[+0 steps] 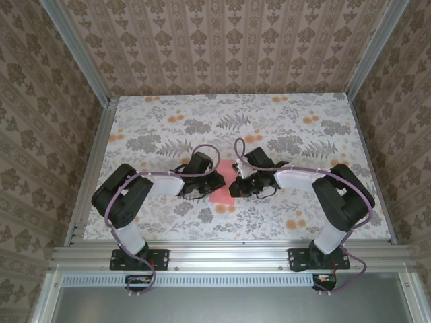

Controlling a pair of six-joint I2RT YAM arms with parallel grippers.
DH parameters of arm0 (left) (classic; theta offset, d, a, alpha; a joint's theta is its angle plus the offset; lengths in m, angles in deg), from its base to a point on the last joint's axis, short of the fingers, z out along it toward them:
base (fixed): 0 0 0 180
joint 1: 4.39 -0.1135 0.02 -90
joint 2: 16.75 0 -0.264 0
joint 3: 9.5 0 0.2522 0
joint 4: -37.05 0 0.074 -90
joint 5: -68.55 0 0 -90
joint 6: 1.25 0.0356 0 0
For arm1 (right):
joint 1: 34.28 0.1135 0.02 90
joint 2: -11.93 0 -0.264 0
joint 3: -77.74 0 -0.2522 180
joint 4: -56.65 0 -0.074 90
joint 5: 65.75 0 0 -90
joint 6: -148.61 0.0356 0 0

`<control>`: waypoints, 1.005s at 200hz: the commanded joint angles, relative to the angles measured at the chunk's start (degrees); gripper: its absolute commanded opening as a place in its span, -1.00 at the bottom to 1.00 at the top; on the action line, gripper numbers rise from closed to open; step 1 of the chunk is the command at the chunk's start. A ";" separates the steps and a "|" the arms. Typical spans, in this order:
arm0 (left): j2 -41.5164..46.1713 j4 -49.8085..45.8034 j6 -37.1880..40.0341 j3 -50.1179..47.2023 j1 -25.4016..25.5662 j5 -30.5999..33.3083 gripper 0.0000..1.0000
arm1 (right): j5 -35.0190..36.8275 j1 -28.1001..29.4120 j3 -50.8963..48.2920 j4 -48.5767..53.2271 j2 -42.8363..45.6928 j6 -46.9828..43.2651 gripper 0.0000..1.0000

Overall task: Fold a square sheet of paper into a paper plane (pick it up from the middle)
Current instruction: Fold the triangle a second time at the center of the table.

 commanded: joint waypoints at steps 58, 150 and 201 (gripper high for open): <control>-1.59 -4.63 1.57 -0.07 0.69 1.87 -0.65 | 1.66 1.35 1.82 3.73 -7.78 0.48 -0.85; -1.34 -5.33 2.02 -0.38 0.66 1.94 -0.66 | -0.30 1.26 -0.11 3.21 -3.90 3.37 -0.85; -1.42 -5.59 2.17 -0.28 0.76 1.97 -0.67 | 0.60 1.26 -2.32 2.16 -6.90 3.99 -0.86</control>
